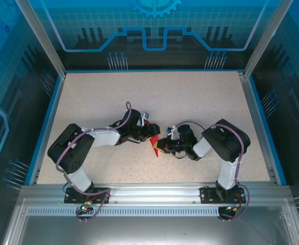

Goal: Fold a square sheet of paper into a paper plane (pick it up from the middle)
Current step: Fold the wing for the fifth time at the center of the table.

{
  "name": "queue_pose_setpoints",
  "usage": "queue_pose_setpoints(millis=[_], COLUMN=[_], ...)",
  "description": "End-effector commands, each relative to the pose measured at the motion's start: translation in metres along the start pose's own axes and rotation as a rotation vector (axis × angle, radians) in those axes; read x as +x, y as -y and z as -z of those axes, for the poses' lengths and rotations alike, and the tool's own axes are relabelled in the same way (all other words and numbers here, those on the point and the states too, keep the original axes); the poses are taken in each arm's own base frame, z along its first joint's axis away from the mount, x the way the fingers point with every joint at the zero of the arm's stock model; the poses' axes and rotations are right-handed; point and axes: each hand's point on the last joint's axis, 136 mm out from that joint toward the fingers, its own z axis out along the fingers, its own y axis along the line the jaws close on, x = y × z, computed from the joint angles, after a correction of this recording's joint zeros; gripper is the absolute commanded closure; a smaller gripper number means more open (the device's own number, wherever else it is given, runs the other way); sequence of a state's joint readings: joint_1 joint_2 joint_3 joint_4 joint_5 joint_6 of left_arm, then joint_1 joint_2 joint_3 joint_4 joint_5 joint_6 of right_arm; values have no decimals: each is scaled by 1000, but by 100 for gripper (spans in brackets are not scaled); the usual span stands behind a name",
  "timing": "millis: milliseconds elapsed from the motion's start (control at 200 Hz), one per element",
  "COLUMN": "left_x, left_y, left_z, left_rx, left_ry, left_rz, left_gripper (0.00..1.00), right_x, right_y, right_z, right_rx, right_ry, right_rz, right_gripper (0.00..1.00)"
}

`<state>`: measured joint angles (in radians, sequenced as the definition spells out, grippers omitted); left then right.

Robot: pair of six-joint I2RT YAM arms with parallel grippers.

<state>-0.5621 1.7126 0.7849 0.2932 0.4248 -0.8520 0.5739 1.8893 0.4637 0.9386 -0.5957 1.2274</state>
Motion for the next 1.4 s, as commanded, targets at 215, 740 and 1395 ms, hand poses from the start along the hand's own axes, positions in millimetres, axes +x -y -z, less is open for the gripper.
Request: queue_pose_setpoints(millis=[215,740,1395], left_x=[-6,-6,-15], left_y=[-3,-13,13], left_z=[-17,-19,4], left_rx=[3,-27,33], left_ry=[-12,-15,18], left_rz=[-33,-24,-89], left_gripper=[41,41,38], right_x=[3,9,5], right_y=[29,38,38], right_z=[5,9,15], right_rx=[95,287,233], right_ry=[-2,15,30], right_rz=[-71,-8,-108], right_gripper=[91,96,99])
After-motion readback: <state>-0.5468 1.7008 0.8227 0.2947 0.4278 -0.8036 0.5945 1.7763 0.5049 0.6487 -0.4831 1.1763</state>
